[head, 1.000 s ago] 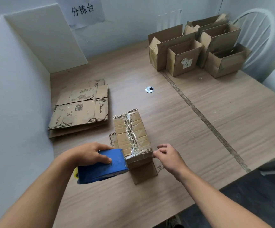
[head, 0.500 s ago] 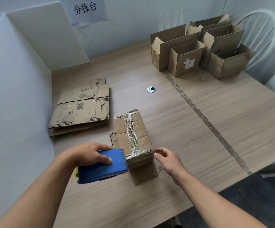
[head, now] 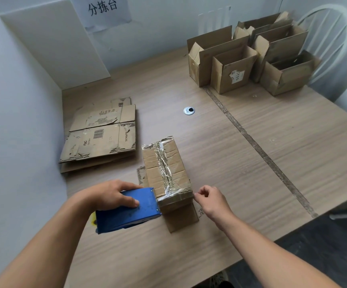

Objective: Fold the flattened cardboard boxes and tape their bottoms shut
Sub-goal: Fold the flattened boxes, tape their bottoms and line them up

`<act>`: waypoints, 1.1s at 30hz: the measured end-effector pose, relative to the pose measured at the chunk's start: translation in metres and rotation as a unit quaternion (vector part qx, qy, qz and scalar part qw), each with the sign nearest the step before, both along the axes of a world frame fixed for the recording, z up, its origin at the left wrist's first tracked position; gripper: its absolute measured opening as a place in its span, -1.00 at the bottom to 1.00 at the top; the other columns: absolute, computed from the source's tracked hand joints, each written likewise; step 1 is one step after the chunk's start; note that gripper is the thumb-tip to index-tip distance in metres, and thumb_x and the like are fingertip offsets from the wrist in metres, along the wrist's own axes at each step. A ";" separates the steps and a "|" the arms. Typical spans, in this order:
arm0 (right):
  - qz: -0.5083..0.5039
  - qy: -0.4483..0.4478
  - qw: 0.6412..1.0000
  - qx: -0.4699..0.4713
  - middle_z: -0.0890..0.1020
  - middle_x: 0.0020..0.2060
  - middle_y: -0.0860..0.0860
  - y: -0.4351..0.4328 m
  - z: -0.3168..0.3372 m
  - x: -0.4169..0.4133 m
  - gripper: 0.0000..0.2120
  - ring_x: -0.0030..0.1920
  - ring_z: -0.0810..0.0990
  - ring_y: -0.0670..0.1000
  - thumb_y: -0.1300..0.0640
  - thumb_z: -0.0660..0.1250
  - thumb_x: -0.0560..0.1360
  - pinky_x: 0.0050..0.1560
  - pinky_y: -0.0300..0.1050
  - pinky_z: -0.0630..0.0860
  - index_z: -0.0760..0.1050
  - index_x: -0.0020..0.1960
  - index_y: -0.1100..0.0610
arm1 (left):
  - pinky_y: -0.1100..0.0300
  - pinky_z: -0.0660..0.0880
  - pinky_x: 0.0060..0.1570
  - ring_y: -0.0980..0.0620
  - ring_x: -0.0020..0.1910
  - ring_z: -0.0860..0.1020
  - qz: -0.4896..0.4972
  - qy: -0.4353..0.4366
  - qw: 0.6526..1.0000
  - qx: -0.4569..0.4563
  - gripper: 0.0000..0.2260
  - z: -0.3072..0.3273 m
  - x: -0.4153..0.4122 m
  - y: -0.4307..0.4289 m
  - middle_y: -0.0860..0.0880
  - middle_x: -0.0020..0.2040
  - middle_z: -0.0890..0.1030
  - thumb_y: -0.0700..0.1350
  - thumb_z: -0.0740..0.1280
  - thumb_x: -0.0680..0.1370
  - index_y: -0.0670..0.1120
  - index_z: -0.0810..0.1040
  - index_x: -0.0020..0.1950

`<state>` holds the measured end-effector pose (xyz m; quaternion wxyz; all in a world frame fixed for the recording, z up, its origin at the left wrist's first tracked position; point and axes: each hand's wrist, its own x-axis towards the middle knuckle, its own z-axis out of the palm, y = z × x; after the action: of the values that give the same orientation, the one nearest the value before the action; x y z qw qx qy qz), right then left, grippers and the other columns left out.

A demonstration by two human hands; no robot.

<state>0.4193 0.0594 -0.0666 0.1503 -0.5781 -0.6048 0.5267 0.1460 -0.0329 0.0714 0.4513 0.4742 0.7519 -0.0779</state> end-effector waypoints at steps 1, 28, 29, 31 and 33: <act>0.005 0.011 1.000 0.006 0.58 -0.18 -0.02 -0.002 0.005 0.000 -0.79 -0.12 0.57 0.00 0.08 0.40 0.51 -0.07 -0.10 0.49 0.60 -0.25 0.16 | 0.06 0.48 0.24 0.18 0.10 0.58 0.001 0.001 1.000 -0.001 -0.46 0.001 0.001 0.000 0.24 0.14 0.62 0.33 0.37 0.26 0.40 0.50 0.26; 0.452 -0.153 0.739 0.476 0.39 0.49 0.01 0.030 0.016 -0.039 -0.45 0.48 0.37 0.14 -0.08 0.18 0.51 0.23 0.25 0.49 0.24 0.49 -0.10 | 0.18 0.36 0.09 0.12 0.16 0.49 -0.007 0.030 0.999 0.043 -0.56 -0.003 0.016 -0.001 0.16 0.24 0.55 0.19 0.39 0.52 0.37 0.40 0.38; 0.447 -0.145 0.739 0.483 0.42 0.47 -0.02 0.030 0.011 -0.039 -0.49 0.45 0.41 0.09 -0.13 0.10 0.54 0.20 0.22 0.53 0.26 0.48 -0.12 | 0.17 0.37 0.11 0.11 0.17 0.49 -0.002 0.027 0.998 0.050 -0.55 -0.005 0.016 -0.004 0.16 0.25 0.56 0.22 0.39 0.50 0.38 0.40 0.38; 0.424 -0.118 0.756 0.485 0.43 0.46 -0.07 0.030 0.003 -0.038 -0.54 0.44 0.42 0.04 -0.15 0.08 0.58 0.18 0.16 0.55 0.26 0.47 -0.16 | 0.14 0.40 0.20 0.11 0.19 0.50 0.014 0.007 0.998 0.063 -0.49 -0.010 0.016 -0.014 0.17 0.26 0.56 0.31 0.35 0.39 0.42 0.39 0.35; 0.403 -0.098 0.763 0.495 0.43 0.46 -0.08 0.030 -0.004 -0.036 -0.55 0.44 0.42 0.02 -0.13 0.12 0.58 0.19 0.13 0.55 0.31 0.47 -0.16 | 0.10 0.42 0.26 0.14 0.18 0.52 0.034 -0.015 0.996 0.077 -0.47 -0.014 0.014 -0.025 0.22 0.24 0.57 0.38 0.27 0.27 0.51 0.38 0.24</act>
<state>0.3829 0.0895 -0.0709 0.1290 -0.1746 -0.9703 0.1066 0.1597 -0.0582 0.0577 0.4271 0.4826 0.7646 0.0031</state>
